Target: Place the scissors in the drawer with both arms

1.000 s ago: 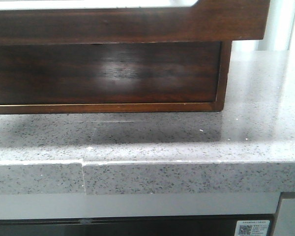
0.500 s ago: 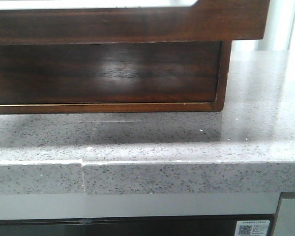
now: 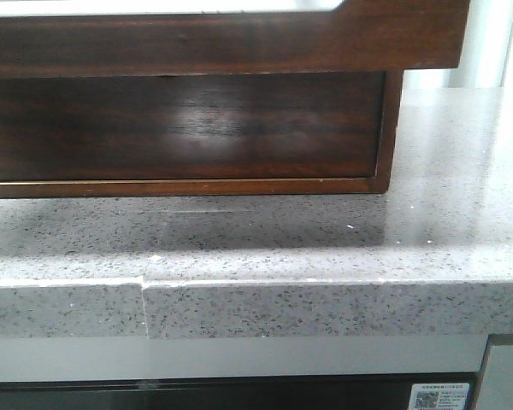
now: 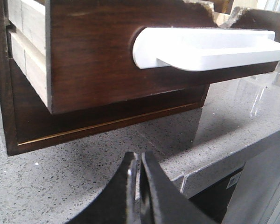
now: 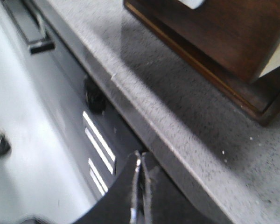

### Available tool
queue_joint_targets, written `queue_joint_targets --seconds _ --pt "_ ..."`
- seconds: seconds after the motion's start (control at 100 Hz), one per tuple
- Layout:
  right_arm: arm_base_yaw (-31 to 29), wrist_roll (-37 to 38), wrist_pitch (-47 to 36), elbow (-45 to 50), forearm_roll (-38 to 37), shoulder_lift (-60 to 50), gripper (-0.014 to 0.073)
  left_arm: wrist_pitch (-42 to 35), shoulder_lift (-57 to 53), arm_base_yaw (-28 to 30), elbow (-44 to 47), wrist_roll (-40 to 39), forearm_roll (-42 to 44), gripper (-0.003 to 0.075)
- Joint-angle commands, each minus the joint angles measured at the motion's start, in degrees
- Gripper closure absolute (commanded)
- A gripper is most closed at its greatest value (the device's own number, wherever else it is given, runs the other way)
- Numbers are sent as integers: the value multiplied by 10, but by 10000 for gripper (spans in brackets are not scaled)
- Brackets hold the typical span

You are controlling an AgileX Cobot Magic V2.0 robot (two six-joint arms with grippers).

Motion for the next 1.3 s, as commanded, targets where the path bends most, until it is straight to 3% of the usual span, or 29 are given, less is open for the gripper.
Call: queue_joint_targets --seconds 0.0,0.15,0.24,0.54,0.97,1.09,1.29 --pt "0 -1 -140 28 31 2 641 -45 7 -6 -15 -4 -6 742" --pt "0 -1 -314 113 125 2 641 -45 7 -6 -15 -4 -6 742" --pt "0 -1 -370 152 128 2 641 -45 7 -6 -15 -4 -6 742" --pt "0 -1 -363 220 128 2 641 -45 7 -6 -15 -4 -6 742" --pt "0 -1 -349 235 128 2 641 -45 7 0 -10 -4 12 742" --pt "0 -1 -349 235 128 2 641 -46 7 42 5 -4 35 742" --pt "0 -1 -349 235 128 2 641 -116 7 185 57 -4 26 742"
